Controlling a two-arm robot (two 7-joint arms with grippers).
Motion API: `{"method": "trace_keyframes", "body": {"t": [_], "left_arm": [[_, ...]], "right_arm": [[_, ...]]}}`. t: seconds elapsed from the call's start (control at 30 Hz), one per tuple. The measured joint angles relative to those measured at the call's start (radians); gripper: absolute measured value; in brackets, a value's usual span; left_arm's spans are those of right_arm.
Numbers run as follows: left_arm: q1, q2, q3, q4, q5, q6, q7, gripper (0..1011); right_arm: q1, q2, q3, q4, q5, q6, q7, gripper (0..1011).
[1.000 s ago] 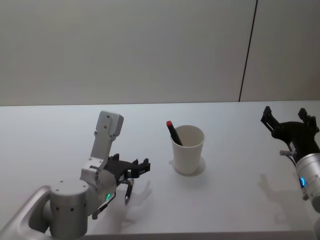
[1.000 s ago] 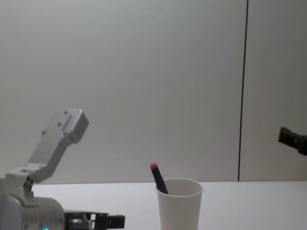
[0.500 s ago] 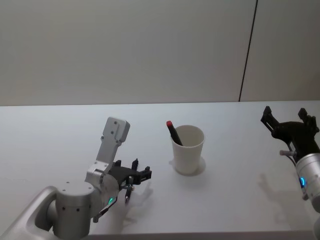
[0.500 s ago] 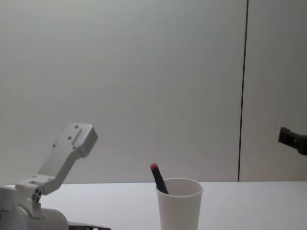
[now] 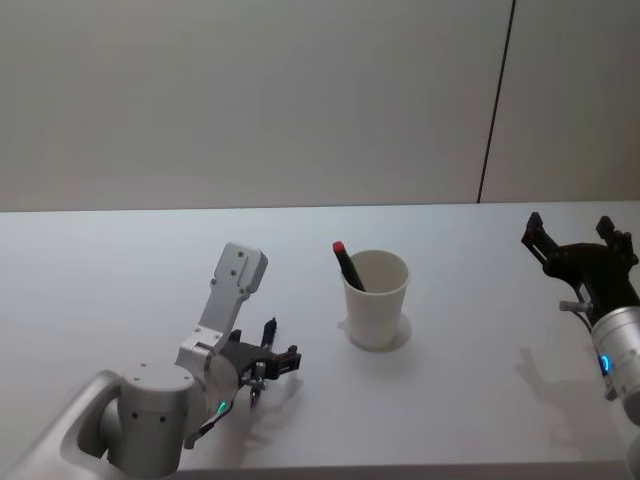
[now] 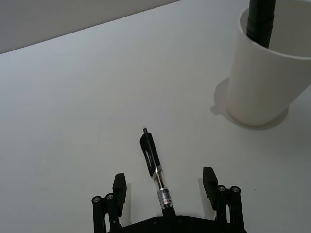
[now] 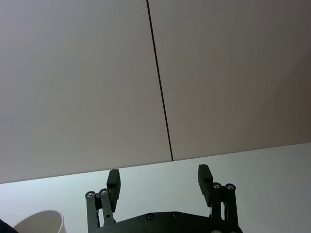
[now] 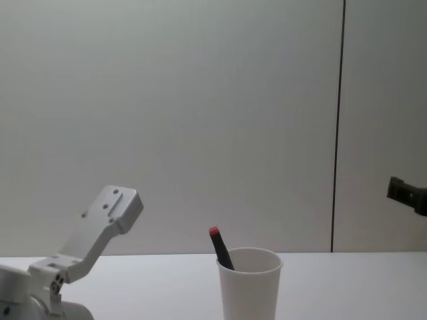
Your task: Place the pen into the pen holder.
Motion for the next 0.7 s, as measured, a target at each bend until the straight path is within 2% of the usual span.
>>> {"method": "trace_keyframes", "body": {"t": [0.53,0.7], "left_arm": [[-0.006,-0.005,-0.003,0.033,0.027,0.017,-0.011,1004],[-0.008,-0.007,-0.005,0.039,0.034,0.02,-0.013,913]], "right_arm": [[0.0,0.0,0.0,0.0,0.0,0.0,0.0,1002],[0.0,0.0,0.0,0.0,0.0,0.0,0.0,1002]]}}
